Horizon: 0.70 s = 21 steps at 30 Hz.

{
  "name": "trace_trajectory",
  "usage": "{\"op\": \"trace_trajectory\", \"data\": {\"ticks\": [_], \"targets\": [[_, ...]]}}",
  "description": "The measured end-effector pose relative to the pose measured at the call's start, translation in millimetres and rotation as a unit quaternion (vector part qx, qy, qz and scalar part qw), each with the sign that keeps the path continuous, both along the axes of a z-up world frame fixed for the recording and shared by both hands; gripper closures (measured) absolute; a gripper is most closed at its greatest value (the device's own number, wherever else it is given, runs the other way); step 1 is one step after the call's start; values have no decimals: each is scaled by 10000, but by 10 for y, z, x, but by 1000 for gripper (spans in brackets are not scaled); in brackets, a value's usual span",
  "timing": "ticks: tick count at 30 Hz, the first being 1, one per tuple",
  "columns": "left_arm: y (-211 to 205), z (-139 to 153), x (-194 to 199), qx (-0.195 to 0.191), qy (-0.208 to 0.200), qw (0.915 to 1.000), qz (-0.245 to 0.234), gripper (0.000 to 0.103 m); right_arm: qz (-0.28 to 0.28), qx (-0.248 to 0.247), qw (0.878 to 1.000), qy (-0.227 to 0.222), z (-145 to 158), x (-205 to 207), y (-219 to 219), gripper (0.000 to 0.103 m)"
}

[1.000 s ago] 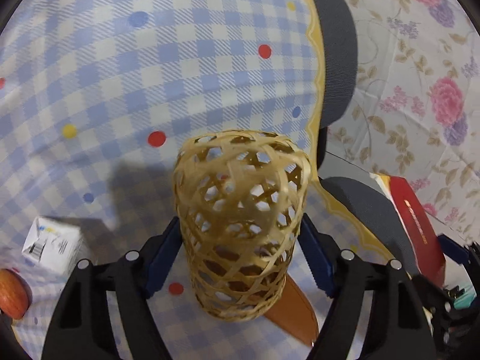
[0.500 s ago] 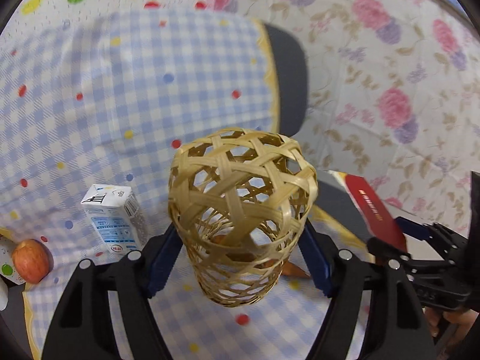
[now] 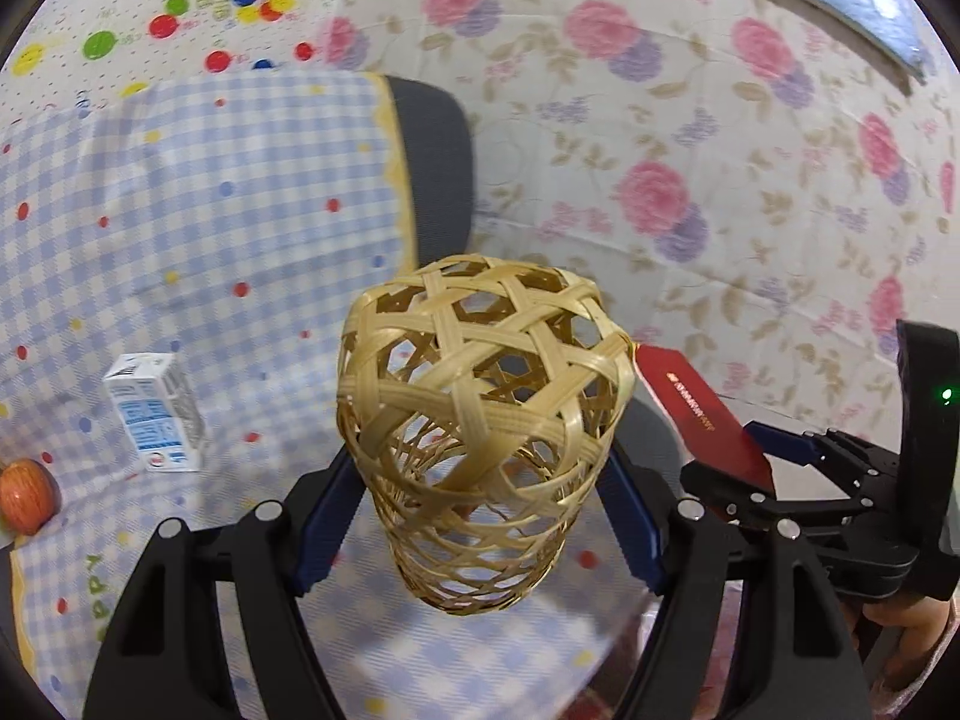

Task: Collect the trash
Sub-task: 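Carry the carton and basket to the bin and open the right tool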

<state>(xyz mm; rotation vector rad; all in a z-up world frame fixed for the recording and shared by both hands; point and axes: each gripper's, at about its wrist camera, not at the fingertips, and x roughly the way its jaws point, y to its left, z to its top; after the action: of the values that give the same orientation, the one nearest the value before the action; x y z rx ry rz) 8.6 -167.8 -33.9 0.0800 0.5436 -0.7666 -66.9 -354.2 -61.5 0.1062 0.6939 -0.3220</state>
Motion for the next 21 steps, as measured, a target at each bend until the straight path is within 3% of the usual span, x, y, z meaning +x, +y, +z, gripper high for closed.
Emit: {"op": "trace_trajectory", "data": {"ticks": [5,14,21], "targets": [[15,168,-238,-199,-189,9995,-169,31,-261,-86,9996,-62,58,-399,-82,26],[199,678,-359,-538,-610,9967,24,31,-613,-150,9972,-390,224,-865,-240,26],[-154,472,-635,-333,-438,9971,-530,30,-739,-139,9967,-293,123,-1063,-281,26]]}}
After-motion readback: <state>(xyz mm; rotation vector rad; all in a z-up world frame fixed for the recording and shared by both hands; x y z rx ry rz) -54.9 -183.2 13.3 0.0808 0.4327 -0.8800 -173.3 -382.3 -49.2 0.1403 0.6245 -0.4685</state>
